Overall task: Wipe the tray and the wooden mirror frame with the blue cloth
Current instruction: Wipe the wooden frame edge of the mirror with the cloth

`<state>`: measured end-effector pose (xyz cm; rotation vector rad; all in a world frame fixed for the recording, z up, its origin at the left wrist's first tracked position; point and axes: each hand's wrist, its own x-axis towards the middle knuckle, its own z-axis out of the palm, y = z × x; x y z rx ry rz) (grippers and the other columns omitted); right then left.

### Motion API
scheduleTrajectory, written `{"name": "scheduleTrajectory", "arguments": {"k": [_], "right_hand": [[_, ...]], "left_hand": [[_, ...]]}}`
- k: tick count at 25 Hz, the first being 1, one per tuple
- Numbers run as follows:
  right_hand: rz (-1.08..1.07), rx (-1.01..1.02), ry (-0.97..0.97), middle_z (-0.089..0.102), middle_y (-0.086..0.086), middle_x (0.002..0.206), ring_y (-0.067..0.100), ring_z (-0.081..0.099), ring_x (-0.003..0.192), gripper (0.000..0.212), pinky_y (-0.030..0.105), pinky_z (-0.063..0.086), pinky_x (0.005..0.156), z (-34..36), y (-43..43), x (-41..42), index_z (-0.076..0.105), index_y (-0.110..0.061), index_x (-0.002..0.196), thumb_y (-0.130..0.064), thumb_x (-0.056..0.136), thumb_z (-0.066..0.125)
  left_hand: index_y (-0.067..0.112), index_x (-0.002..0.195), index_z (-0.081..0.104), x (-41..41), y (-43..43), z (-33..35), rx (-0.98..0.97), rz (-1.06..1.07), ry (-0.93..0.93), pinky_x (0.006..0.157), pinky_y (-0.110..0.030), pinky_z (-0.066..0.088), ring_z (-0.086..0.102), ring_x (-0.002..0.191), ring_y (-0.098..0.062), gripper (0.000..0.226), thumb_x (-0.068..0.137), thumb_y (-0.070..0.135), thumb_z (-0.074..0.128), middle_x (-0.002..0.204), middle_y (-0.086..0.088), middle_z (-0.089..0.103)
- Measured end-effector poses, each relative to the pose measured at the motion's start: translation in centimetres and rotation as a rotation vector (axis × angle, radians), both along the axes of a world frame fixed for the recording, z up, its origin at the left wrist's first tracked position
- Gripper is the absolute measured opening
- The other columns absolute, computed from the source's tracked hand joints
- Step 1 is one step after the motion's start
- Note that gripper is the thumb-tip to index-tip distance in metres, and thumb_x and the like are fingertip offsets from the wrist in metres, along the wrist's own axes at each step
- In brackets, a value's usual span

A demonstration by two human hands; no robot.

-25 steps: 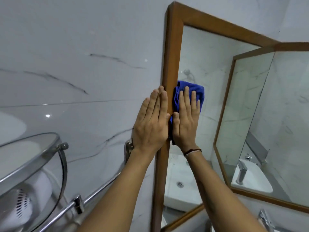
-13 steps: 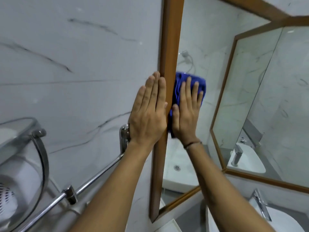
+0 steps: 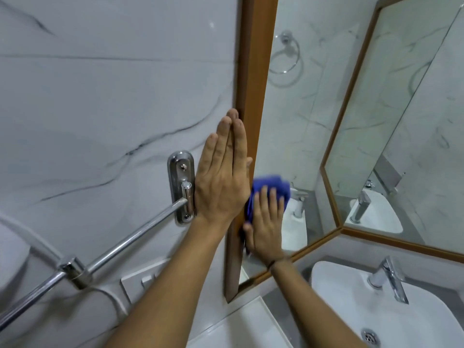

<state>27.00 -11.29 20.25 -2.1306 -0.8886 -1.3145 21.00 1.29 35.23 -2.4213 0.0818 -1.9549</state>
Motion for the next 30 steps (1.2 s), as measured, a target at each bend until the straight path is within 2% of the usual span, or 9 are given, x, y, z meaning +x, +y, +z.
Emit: {"name": "scheduleTrajectory", "arguments": {"k": [2, 4, 7, 10, 13, 17, 19, 25, 30], "right_hand": [[-0.011, 0.162, -0.091, 0.003, 0.003, 0.19, 0.028, 0.002, 0.178, 0.069, 0.051, 0.001, 0.143, 5.2, 0.6, 3.3, 0.01, -0.018, 0.181, -0.051, 0.12, 0.014], [-0.031, 0.236, -0.079, 0.007, 0.004, 0.19, 0.031, 0.005, 0.177, 0.07, 0.054, 0.003, 0.142, 4.7, 1.7, 3.8, 0.013, -0.018, 0.18, -0.052, 0.119, 0.014], [-0.045, 0.079, 0.14, -0.009, 0.001, 0.19, 0.027, -0.009, 0.177, 0.07, 0.05, -0.004, 0.144, -6.0, 1.5, -1.5, -0.003, -0.021, 0.181, -0.054, 0.121, 0.014], [-0.083, -0.064, 0.242, -0.023, 0.001, 0.188, 0.02, -0.02, 0.175, 0.073, 0.043, -0.011, 0.142, -13.4, -0.3, -5.4, -0.018, -0.019, 0.178, -0.055, 0.121, 0.009], [-0.034, -0.068, 0.097, -0.017, 0.001, 0.189, 0.02, -0.014, 0.176, 0.071, 0.044, -0.008, 0.144, -6.9, -0.3, -1.8, -0.011, -0.019, 0.179, -0.055, 0.121, 0.009], [-0.012, 0.226, -0.087, 0.007, 0.003, 0.19, 0.029, 0.006, 0.177, 0.071, 0.054, 0.004, 0.142, 2.2, 1.6, 4.2, 0.014, -0.019, 0.18, -0.053, 0.118, 0.015], [-0.007, 0.247, 0.004, 0.005, 0.001, 0.19, 0.028, 0.004, 0.177, 0.071, 0.054, 0.003, 0.142, -1.9, 2.5, 2.6, 0.01, -0.022, 0.181, -0.054, 0.118, 0.014], [-0.119, 0.146, 0.514, -0.022, -0.006, 0.188, 0.016, -0.019, 0.175, 0.072, 0.04, -0.01, 0.142, -23.4, 1.6, -5.9, -0.018, -0.024, 0.178, -0.057, 0.121, 0.011], [-0.143, 0.212, 0.611, -0.026, -0.009, 0.187, 0.014, -0.02, 0.175, 0.074, 0.041, -0.009, 0.144, -26.3, 2.7, -6.2, -0.022, -0.029, 0.177, -0.058, 0.119, 0.013]], "left_hand": [[-0.009, 0.168, 0.028, 0.3, 0.0, -0.4, 0.009, 0.033, -0.022, 0.141, -0.039, 0.011, 0.018, 0.168, -0.024, 0.058, 0.12, 0.022, 0.041, 0.176, -0.023, 0.037], [-0.009, 0.169, 0.022, 0.8, 0.1, -0.7, 0.011, 0.017, -0.033, 0.141, -0.039, 0.011, 0.027, 0.168, -0.027, 0.059, 0.122, 0.023, 0.036, 0.174, -0.025, 0.04], [-0.006, 0.169, 0.009, 0.5, 0.3, -2.1, 0.018, -0.008, -0.009, 0.14, -0.039, 0.009, 0.014, 0.169, -0.027, 0.062, 0.121, 0.021, 0.04, 0.177, -0.025, 0.034], [-0.003, 0.171, 0.001, -0.4, 0.1, -5.3, 0.035, 0.01, 0.101, 0.141, -0.04, 0.003, -0.003, 0.171, -0.025, 0.066, 0.122, 0.023, 0.037, 0.182, -0.021, 0.003], [-0.006, 0.172, -0.002, -1.0, 0.3, -8.6, 0.092, 0.058, 0.172, 0.141, -0.041, 0.001, -0.006, 0.172, -0.028, 0.07, 0.123, 0.029, 0.035, 0.182, -0.021, -0.01], [-0.006, 0.173, 0.002, -0.3, 0.7, -10.9, 0.055, 0.0, 0.164, 0.141, -0.042, 0.005, 0.001, 0.173, -0.028, 0.067, 0.122, 0.027, 0.03, 0.184, -0.02, -0.008], [-0.005, 0.173, 0.005, -0.6, 1.2, -12.4, 0.056, -0.017, 0.164, 0.141, -0.042, 0.006, 0.004, 0.173, -0.027, 0.066, 0.122, 0.023, 0.033, 0.185, -0.019, -0.006], [-0.002, 0.174, -0.002, -1.5, 1.2, -17.9, 0.052, -0.017, 0.242, 0.141, -0.042, -0.002, -0.006, 0.173, -0.026, 0.074, 0.12, 0.022, 0.044, 0.184, -0.016, -0.014], [-0.001, 0.172, -0.013, -1.9, -0.1, -20.9, -0.012, 0.012, 0.3, 0.14, -0.039, -0.007, -0.017, 0.171, -0.025, 0.074, 0.123, 0.031, 0.032, 0.182, -0.015, -0.024]]}}
